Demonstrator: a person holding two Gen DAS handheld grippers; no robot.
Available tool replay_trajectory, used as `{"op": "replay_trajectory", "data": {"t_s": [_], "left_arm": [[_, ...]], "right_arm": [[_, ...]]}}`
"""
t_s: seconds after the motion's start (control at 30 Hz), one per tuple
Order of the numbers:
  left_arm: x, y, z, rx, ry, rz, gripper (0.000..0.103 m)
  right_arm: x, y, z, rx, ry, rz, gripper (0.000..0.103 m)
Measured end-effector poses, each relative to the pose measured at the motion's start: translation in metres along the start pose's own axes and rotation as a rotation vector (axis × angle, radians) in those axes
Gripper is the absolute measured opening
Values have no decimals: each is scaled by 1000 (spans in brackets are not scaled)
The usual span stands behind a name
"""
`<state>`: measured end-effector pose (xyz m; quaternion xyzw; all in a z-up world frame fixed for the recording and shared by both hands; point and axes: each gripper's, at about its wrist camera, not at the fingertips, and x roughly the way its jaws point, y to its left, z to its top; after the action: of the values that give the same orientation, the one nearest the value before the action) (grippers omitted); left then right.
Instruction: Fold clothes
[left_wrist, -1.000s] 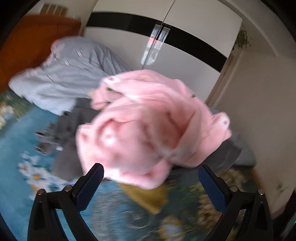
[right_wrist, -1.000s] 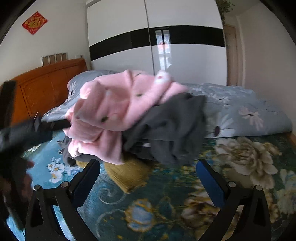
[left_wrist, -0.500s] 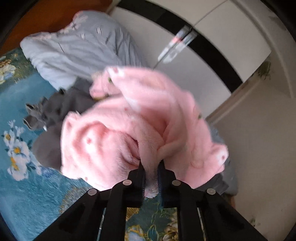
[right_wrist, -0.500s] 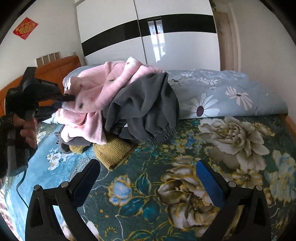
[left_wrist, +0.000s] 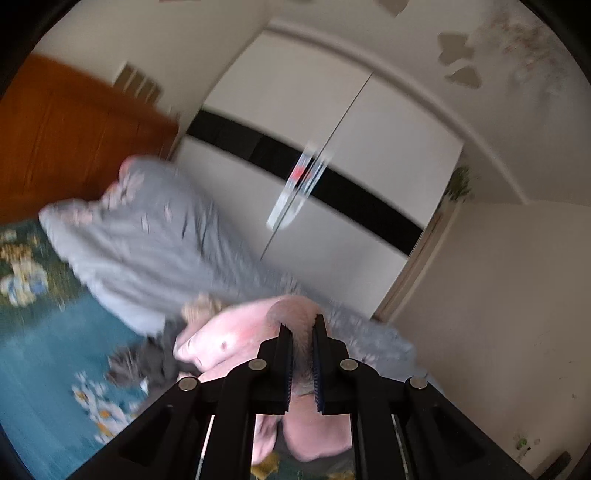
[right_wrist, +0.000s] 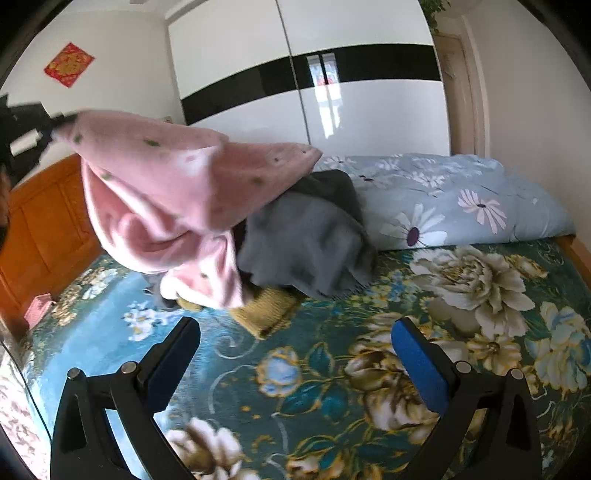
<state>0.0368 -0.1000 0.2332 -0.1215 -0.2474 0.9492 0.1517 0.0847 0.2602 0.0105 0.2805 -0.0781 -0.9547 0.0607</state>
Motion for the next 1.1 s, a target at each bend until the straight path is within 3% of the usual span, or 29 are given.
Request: {"op": "replay_trajectory", "data": {"t_s": [0.2,0.3,0.4,0.5,0.63,0.87,0.97,1.1], "left_arm": [[-89,19,43,-4,-141,-8,9],[-123,34,52,17,-186,31,9],[-134,55,48,39,-173,83,10],[-139,84,27,15,-92,124,10],[-124,145,-30,-56,59,205,10],[-127,225,-147,-192,187,292,11],[-123,231,-203,-184,292,336,12],[-115,230,-252,-159,391,340,15]], "right_arm": [[-12,18,-6,-1,-9,32,103],[-11,26,-11,0,1,43,103],[-9,33,-16,3,17,58,103],[-6,39,-22,3,31,70,103],[0,49,-32,-8,58,93,103],[17,77,-57,-87,141,141,103],[28,83,-68,-91,180,137,103],[39,96,-82,-102,224,162,103]]}}
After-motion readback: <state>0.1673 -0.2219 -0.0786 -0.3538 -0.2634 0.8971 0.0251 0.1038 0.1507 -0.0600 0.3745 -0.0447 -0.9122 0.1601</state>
